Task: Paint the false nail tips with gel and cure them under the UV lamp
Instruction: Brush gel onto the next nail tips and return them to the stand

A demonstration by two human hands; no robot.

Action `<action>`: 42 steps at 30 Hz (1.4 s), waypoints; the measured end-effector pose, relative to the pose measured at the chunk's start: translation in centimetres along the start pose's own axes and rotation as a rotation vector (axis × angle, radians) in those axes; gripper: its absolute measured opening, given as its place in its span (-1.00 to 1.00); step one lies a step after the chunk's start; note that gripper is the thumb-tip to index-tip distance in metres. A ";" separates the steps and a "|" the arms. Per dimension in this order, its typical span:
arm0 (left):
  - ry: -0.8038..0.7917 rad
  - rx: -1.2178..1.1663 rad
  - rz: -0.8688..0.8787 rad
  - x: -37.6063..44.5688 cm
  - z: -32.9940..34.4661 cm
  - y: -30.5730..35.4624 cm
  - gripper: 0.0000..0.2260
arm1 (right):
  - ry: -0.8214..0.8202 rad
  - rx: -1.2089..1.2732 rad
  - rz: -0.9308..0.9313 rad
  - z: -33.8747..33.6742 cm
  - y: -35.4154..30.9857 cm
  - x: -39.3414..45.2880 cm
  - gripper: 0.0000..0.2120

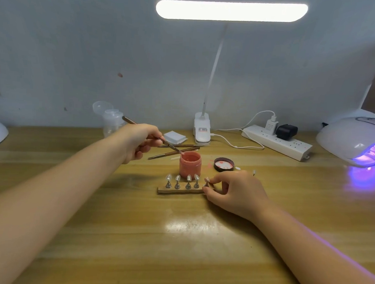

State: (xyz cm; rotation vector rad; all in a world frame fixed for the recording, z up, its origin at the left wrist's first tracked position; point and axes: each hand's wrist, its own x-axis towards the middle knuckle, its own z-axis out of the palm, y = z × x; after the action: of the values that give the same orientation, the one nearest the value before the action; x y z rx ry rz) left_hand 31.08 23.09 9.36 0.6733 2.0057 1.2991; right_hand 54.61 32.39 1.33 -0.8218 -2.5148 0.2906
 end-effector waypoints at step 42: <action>0.139 -0.275 0.845 -9.0 4.6 -7.2 -0.88 | 0.340 0.269 -0.243 -1.1 -2.3 -0.5 -0.94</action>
State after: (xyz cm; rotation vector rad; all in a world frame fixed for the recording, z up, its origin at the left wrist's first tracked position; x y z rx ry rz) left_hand 39.92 16.69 3.52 1.4035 1.6216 2.0944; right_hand 54.32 30.29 2.85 -0.4140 -2.1673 0.3628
